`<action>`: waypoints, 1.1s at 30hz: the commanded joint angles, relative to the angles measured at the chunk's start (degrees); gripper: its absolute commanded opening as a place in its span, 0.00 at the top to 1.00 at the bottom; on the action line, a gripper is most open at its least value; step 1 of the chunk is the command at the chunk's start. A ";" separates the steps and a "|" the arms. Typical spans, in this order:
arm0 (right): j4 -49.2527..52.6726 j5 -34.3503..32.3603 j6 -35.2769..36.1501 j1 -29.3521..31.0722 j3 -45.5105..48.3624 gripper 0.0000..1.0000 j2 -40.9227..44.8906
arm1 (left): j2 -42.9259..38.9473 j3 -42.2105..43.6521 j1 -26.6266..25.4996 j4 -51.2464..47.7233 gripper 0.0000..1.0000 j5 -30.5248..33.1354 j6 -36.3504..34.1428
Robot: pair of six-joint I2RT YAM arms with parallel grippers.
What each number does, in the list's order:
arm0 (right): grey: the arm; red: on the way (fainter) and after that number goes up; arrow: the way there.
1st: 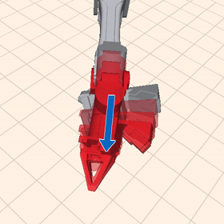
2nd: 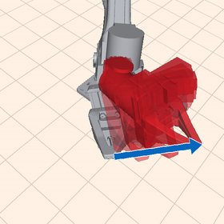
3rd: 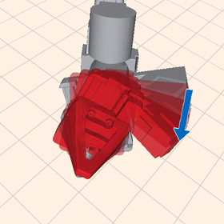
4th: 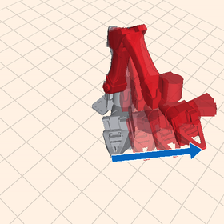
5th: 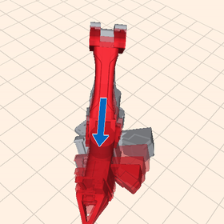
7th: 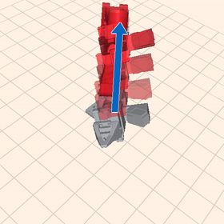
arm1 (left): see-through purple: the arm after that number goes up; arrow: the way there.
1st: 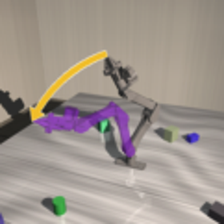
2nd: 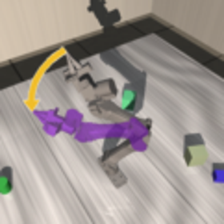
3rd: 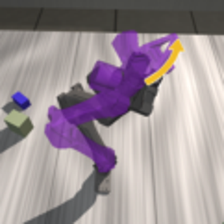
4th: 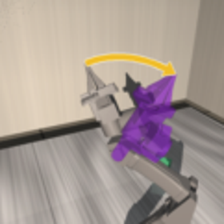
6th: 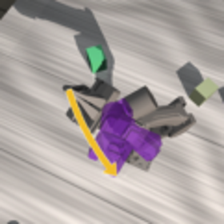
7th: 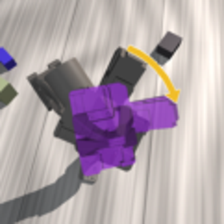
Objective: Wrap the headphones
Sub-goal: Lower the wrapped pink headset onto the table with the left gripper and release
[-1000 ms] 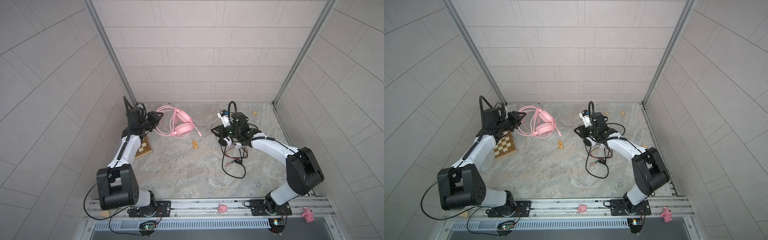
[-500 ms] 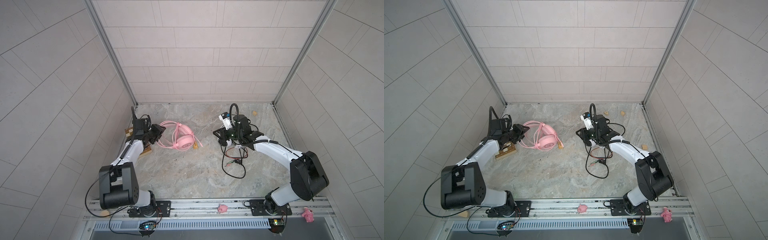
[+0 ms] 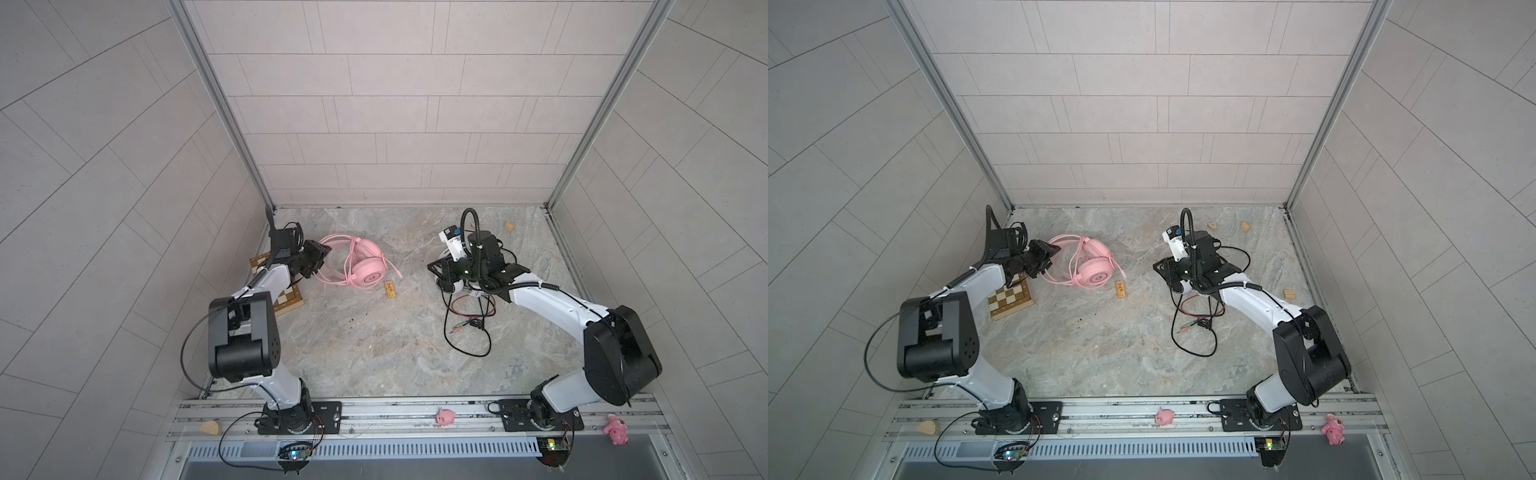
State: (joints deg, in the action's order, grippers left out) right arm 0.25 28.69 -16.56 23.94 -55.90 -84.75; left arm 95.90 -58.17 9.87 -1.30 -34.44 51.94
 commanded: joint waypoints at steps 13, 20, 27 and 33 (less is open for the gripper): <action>4.32 -3.48 3.46 -0.13 1.42 0.64 5.55 | 13.64 -12.56 1.13 2.02 1.00 7.23 -1.03; 7.96 -5.27 5.47 -0.16 1.39 0.64 8.37 | 23.97 -22.67 1.72 -2.37 1.00 11.71 -2.92; 10.91 -7.41 6.63 -0.13 2.76 0.63 12.53 | 30.80 -31.65 3.05 -6.29 1.00 15.70 -2.37; 12.32 -8.48 6.45 -0.13 4.35 0.63 15.30 | 35.34 -38.88 5.05 -10.06 0.93 17.26 -1.93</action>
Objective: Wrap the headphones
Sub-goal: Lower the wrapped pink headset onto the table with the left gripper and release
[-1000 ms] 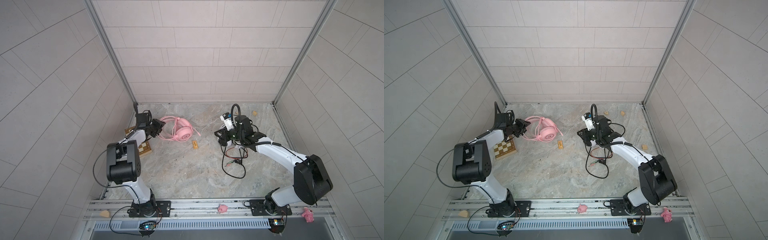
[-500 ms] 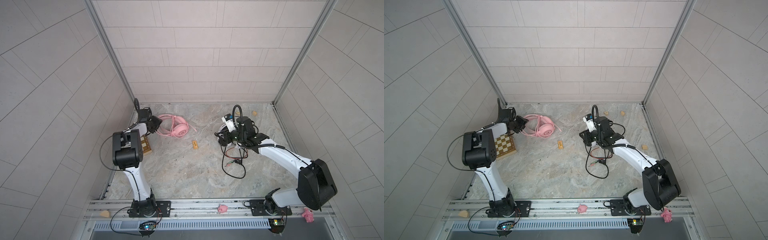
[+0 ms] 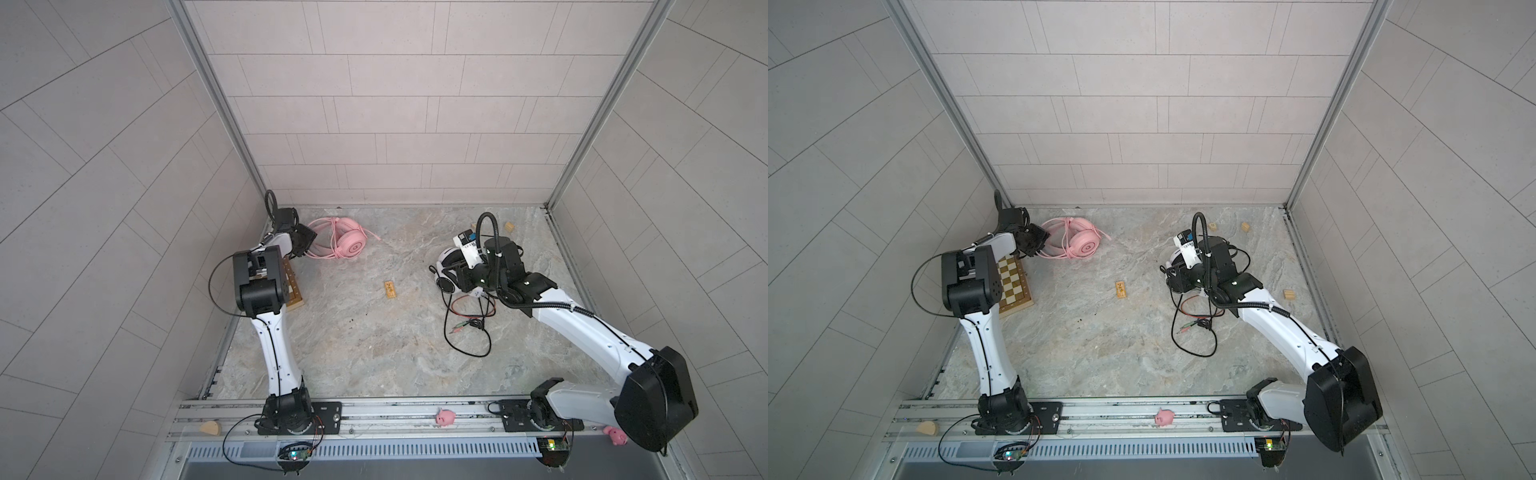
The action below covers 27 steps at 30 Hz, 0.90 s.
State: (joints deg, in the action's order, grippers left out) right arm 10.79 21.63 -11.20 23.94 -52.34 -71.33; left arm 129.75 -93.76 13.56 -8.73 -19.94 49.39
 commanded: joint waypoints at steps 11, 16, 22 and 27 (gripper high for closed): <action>3.65 -3.03 1.57 -0.15 2.03 0.63 5.55 | 2.52 -15.05 2.60 -24.45 0.54 6.78 -9.97; 2.43 -1.68 0.40 -0.21 2.42 0.62 6.99 | 0.79 -18.79 2.50 -36.63 0.17 11.79 -17.03; 2.06 -0.63 0.13 -0.20 2.22 0.62 6.90 | 0.21 -24.43 2.50 -47.77 0.00 15.81 -23.54; 2.70 -1.05 -0.48 -0.22 2.33 0.62 7.25 | -8.31 -19.76 2.36 -42.94 0.00 12.36 -24.39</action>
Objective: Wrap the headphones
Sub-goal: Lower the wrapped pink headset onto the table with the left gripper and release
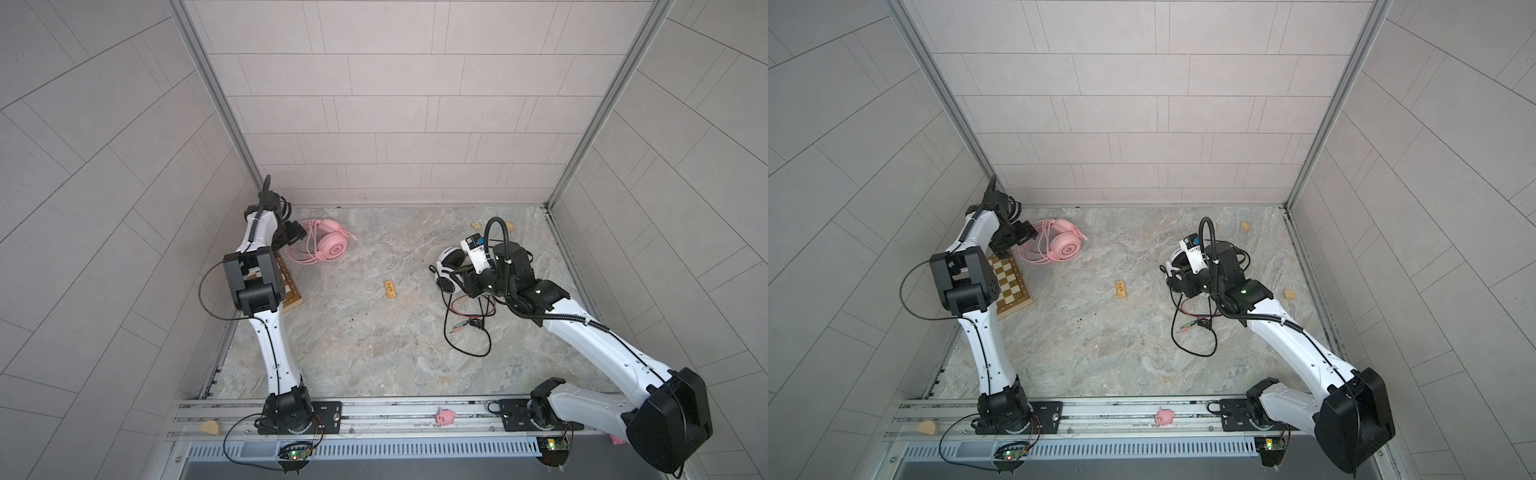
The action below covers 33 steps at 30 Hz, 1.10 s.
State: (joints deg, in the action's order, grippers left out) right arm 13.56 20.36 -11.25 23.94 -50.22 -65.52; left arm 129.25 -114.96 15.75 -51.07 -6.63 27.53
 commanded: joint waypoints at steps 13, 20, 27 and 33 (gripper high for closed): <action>4.06 -7.88 -9.51 -12.34 4.01 0.59 3.68 | -35.99 28.56 -0.54 27.89 0.00 -12.54 -1.93; 6.94 -10.81 -12.66 -21.64 6.20 0.50 2.19 | -43.80 43.16 2.81 45.52 0.01 -23.82 8.09; 7.80 -9.98 -13.76 -26.61 5.10 0.49 -6.81 | -48.43 47.90 -3.23 46.01 0.04 -19.30 2.47; 8.07 -5.07 -14.52 -26.59 -0.90 0.51 -17.99 | -47.19 46.24 -8.99 44.32 0.06 -20.72 -1.28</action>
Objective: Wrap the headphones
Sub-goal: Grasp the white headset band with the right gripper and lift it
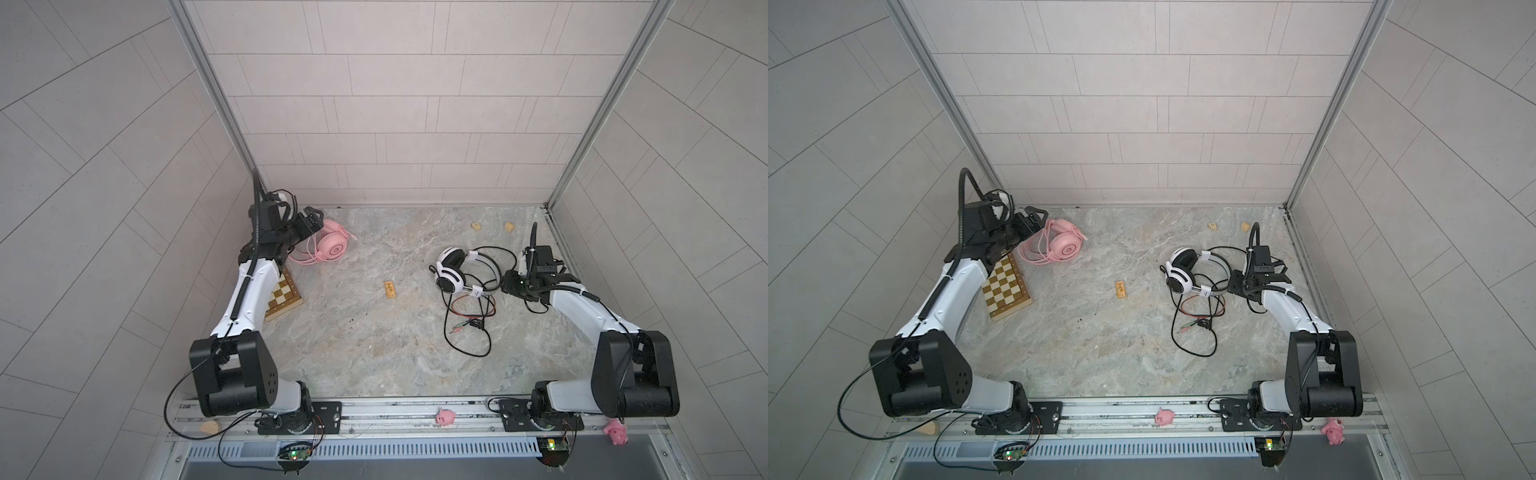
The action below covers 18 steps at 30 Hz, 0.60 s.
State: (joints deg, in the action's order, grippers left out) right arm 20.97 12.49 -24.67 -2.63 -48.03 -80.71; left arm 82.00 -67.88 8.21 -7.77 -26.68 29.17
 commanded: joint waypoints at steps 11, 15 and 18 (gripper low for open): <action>3.08 2.74 2.31 0.11 -12.59 0.60 -19.60 | 3.83 -3.77 -11.03 -3.25 0.09 -2.15 -9.27; 2.47 2.89 2.69 0.25 -12.47 0.84 -19.69 | 4.81 -4.30 -12.89 -3.72 0.10 -2.95 -10.02; 4.06 1.12 3.22 1.16 -13.70 0.92 -16.99 | 5.27 -4.68 -13.75 -4.44 0.10 -2.68 -10.71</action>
State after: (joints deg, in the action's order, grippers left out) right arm 22.87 14.90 -22.57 -2.57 -60.03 -100.79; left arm 86.72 -70.48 -5.10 -11.00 -29.12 20.64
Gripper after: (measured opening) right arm 0.094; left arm 0.898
